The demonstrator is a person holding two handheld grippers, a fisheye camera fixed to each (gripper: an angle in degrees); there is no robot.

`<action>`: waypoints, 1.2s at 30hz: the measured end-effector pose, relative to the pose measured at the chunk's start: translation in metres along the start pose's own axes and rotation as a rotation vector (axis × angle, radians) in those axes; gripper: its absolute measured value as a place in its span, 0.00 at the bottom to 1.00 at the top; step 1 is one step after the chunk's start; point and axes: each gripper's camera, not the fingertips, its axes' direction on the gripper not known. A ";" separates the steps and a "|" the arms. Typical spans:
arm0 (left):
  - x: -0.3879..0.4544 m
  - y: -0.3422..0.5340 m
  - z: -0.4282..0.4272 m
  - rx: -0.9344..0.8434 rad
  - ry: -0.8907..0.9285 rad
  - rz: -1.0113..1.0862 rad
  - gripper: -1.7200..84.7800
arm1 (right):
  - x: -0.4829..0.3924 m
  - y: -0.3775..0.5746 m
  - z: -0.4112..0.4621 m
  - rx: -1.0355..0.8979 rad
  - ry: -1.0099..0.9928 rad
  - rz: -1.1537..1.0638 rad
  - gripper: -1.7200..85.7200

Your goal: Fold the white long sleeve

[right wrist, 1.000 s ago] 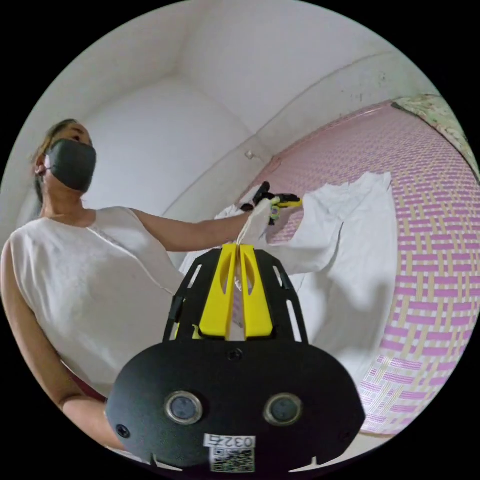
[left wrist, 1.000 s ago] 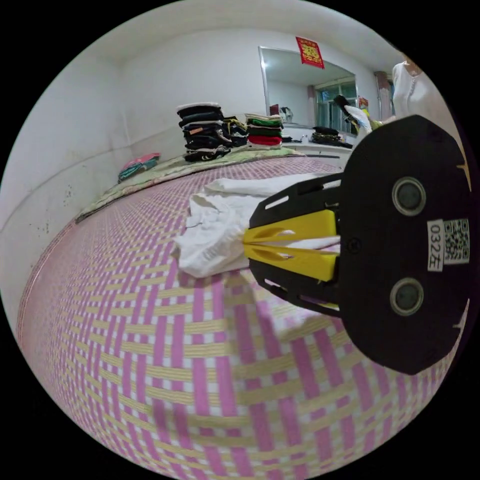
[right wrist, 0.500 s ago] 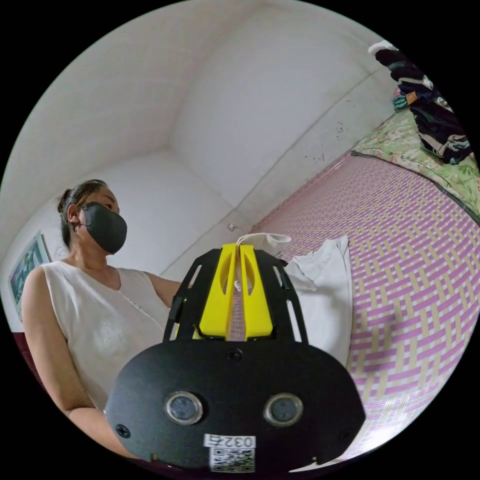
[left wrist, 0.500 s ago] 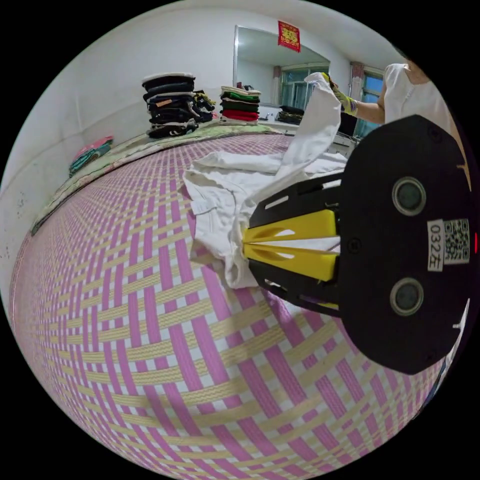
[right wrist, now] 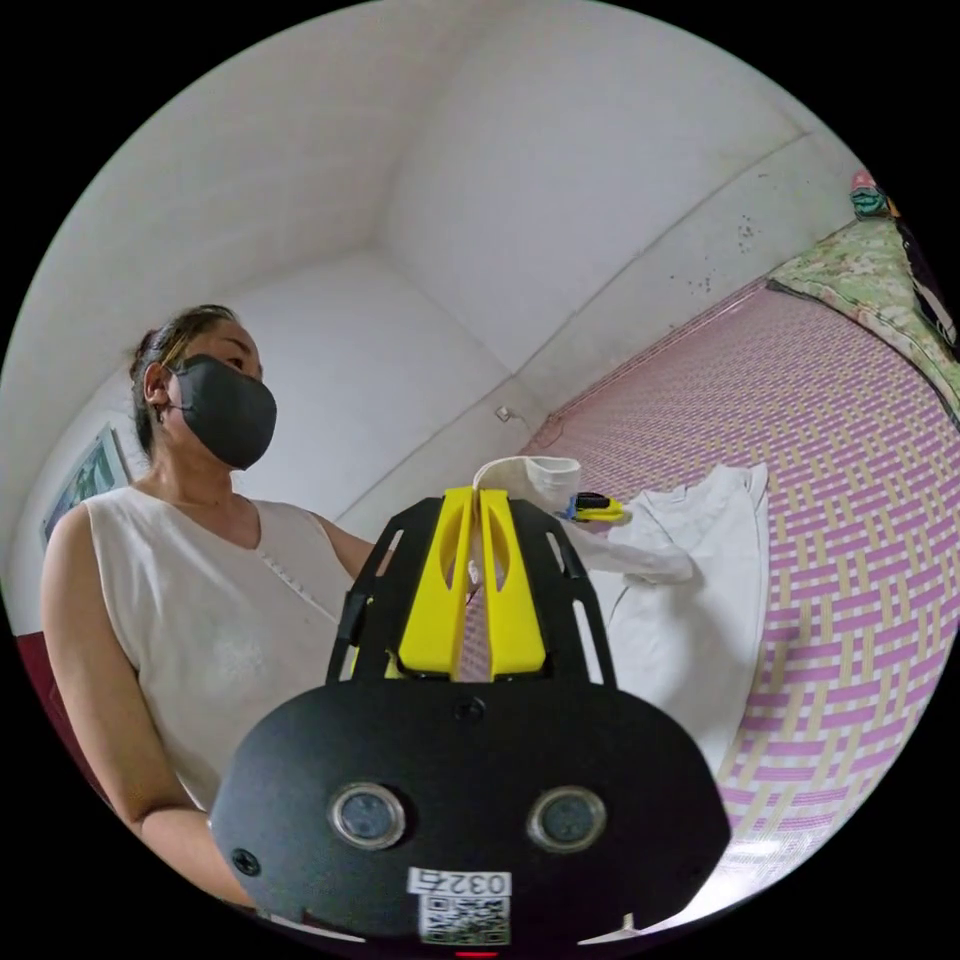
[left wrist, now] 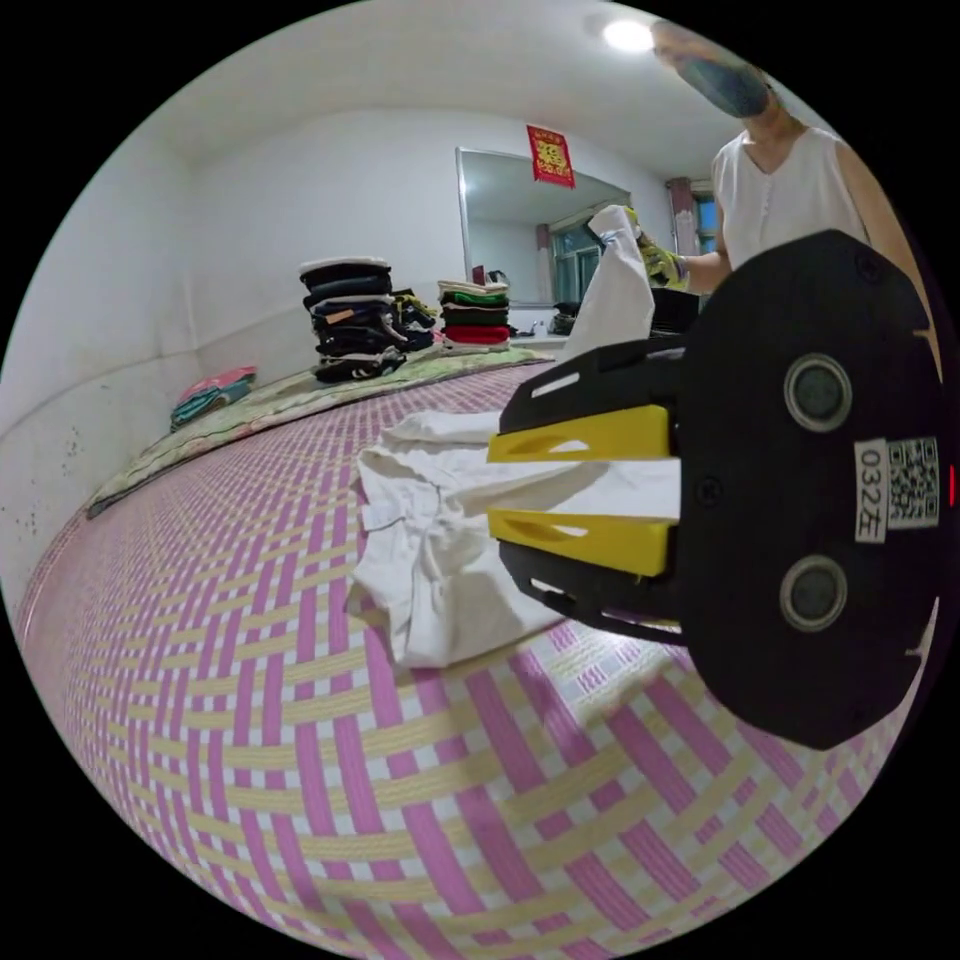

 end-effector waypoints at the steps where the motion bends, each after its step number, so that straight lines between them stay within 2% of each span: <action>1: 0.003 -0.006 0.012 -0.024 -0.006 -0.006 0.08 | -0.004 -0.002 0.000 -0.002 -0.002 -0.009 0.01; 4: 0.010 -0.021 0.028 -0.032 -0.044 -0.042 0.09 | -0.017 -0.006 0.003 -0.016 -0.002 -0.035 0.01; 7: 0.008 -0.028 0.025 -0.012 -0.129 -0.110 0.04 | -0.033 -0.004 0.006 -0.046 -0.004 -0.058 0.01; 9: 0.007 -0.025 0.015 0.008 -0.068 -0.104 0.02 | -0.043 0.001 0.010 -0.080 -0.024 -0.073 0.01; 11: 0.005 -0.014 -0.002 0.023 0.062 -0.062 0.01 | -0.054 0.014 0.020 -0.154 -0.058 -0.083 0.01; 13: -0.005 -0.003 -0.010 -0.001 0.099 -0.056 0.01 | -0.059 0.029 0.031 -0.235 -0.069 -0.075 0.01; 20: -0.048 0.028 -0.008 -0.064 0.017 -0.140 0.01 | -0.035 0.107 0.095 -0.534 -0.039 0.091 0.01; 28: -0.036 0.029 -0.028 -0.036 0.076 -0.130 0.01 | -0.053 0.126 0.124 -0.583 -0.078 0.102 0.01; 31: -0.038 0.028 -0.024 -0.073 0.009 -0.172 0.01 | -0.059 0.133 0.132 -0.588 -0.082 0.112 0.01; 34: -0.038 0.030 -0.010 -0.112 -0.064 -0.177 0.01 | -0.059 0.153 0.155 -0.670 -0.037 0.117 0.01; 36: -0.037 0.035 -0.013 -0.083 -0.049 -0.182 0.01 | -0.054 0.168 0.169 -0.728 0.003 0.136 0.01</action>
